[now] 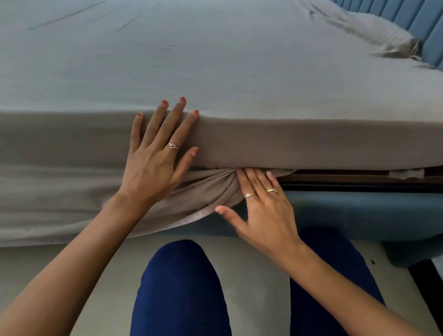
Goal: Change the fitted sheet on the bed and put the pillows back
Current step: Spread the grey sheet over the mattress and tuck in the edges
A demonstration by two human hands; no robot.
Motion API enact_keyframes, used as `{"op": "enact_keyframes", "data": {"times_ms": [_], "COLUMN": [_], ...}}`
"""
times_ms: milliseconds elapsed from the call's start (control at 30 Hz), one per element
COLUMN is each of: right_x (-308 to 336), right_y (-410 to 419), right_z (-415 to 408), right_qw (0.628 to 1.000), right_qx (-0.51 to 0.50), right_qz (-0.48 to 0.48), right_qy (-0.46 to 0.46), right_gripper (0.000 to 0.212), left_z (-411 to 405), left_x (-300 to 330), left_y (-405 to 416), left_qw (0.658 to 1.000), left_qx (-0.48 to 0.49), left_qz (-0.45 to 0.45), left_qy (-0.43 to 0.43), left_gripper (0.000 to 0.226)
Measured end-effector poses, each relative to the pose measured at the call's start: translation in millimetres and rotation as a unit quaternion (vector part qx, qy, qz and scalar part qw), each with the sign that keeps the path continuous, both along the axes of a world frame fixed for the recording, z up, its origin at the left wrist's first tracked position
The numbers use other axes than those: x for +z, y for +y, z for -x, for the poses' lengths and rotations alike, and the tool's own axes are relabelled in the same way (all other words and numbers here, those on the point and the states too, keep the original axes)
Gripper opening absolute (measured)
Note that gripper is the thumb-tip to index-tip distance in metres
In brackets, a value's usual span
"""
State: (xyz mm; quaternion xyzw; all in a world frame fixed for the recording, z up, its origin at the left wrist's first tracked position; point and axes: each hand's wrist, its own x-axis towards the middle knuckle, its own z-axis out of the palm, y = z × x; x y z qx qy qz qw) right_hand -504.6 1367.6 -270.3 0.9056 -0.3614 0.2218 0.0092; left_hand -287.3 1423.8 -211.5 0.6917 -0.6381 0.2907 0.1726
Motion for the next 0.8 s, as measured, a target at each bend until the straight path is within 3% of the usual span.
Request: {"op": "enact_keyframes", "data": {"times_ms": [200,333,433,567,800], "right_x": [24,35,37,35,34], "right_y": [3,4,-3,-18,-40], "right_z": [-52,-75,-76,-56,-34], "right_qw": [0.994,0.988,0.99,0.997,0.991], "right_qx": [-0.097,-0.122,-0.099,-0.022,0.083], "right_qz": [-0.038,-0.09,-0.084,-0.033,-0.059], "right_qy": [-0.031,0.032,0.062,0.067,0.083], "right_gripper": [0.091,0.094,0.092,0.084,0.078], "left_z": [5,11,8,5,9], "left_x": [10,-11,-38,-51,-56], "left_y": [4,28,46,47,37], "left_qw": [0.996,0.992,0.993,0.995,0.993], "left_qx": [-0.057,-0.08,-0.099,-0.097,-0.095], "left_qz": [0.041,0.102,0.061,-0.029,-0.065], "left_qy": [0.063,0.015,0.028,0.026,-0.023], "left_gripper": [0.05,0.035,0.023,0.038,0.044]}}
